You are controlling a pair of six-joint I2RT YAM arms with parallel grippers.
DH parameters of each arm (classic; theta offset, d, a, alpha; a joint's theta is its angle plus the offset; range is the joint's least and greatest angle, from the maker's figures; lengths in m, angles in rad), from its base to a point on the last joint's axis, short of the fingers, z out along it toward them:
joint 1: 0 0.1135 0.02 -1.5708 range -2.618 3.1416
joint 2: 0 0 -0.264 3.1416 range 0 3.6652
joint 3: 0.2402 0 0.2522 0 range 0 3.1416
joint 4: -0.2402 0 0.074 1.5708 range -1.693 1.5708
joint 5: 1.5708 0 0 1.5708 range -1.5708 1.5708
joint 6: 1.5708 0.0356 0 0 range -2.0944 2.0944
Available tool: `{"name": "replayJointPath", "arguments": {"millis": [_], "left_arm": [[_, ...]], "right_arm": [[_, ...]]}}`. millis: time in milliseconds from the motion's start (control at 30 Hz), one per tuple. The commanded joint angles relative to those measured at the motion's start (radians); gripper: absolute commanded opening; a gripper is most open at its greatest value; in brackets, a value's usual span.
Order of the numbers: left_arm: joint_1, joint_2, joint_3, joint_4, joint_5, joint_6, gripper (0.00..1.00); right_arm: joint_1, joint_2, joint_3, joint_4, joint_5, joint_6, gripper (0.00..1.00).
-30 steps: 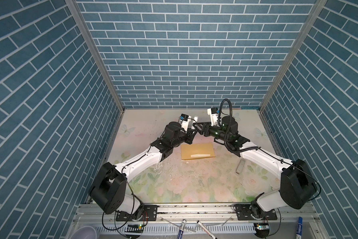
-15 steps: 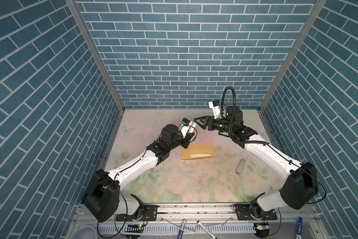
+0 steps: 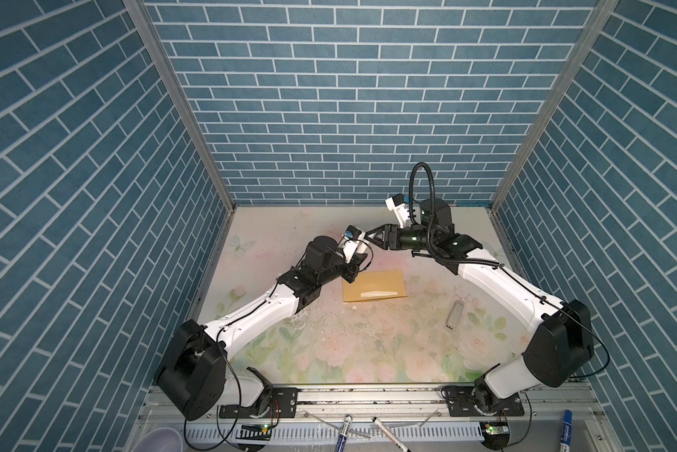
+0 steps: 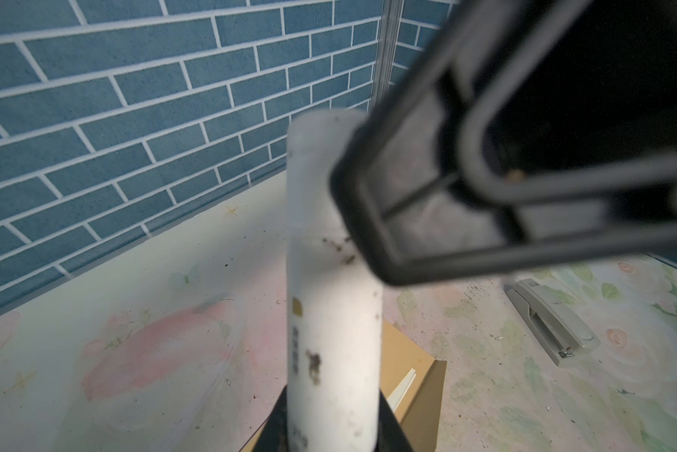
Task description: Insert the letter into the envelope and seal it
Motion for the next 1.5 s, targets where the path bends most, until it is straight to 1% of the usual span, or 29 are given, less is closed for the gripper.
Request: {"name": "replayJointPath", "arguments": {"millis": [0,367,533,600,700,733,800,900,933,1000,1100,1333,1467], "left_arm": [[0.002,-0.023,-0.006,0.002,0.020,0.009,0.00],[-0.002,-0.020,-0.008,-0.002,0.038,0.014,0.00],[-0.003,-0.022,-0.010,0.001,0.038,0.015,0.00],[-0.004,-0.022,-0.011,0.001,0.038,0.015,0.02],[-0.004,-0.022,-0.011,0.003,0.041,0.015,0.02],[-0.004,-0.022,-0.011,0.003,0.040,0.015,0.01],[-0.006,-0.024,-0.012,0.007,0.039,0.015,0.00],[-0.006,-0.030,-0.021,0.017,0.036,0.019,0.00],[-0.006,-0.034,-0.024,0.019,0.035,0.020,0.00],[-0.006,-0.038,-0.031,0.024,0.037,0.025,0.00],[-0.007,-0.042,-0.033,0.026,0.041,0.027,0.00],[-0.010,-0.039,-0.033,0.031,0.059,0.032,0.00],[-0.013,-0.037,-0.033,0.027,0.059,0.035,0.00]], "right_arm": [[0.003,0.015,0.052,-0.016,-0.020,-0.019,0.47],[0.003,0.032,0.056,-0.019,-0.036,-0.025,0.19],[0.003,0.030,0.050,-0.018,-0.043,-0.030,0.15],[0.003,0.024,0.046,-0.014,-0.041,-0.030,0.12],[0.003,0.021,0.044,-0.005,-0.043,-0.030,0.12],[0.002,0.022,0.046,-0.006,-0.043,-0.030,0.14],[0.000,0.020,0.051,-0.022,-0.034,-0.038,0.31],[-0.016,0.011,0.051,-0.028,-0.030,-0.031,0.47],[-0.022,0.008,0.051,-0.028,-0.029,-0.026,0.48],[-0.033,0.005,0.052,-0.028,-0.032,-0.022,0.48],[-0.035,0.008,0.063,-0.034,-0.047,-0.023,0.44],[-0.036,0.031,0.080,-0.031,-0.073,-0.015,0.42],[-0.036,0.040,0.088,-0.020,-0.093,-0.002,0.30]]}}
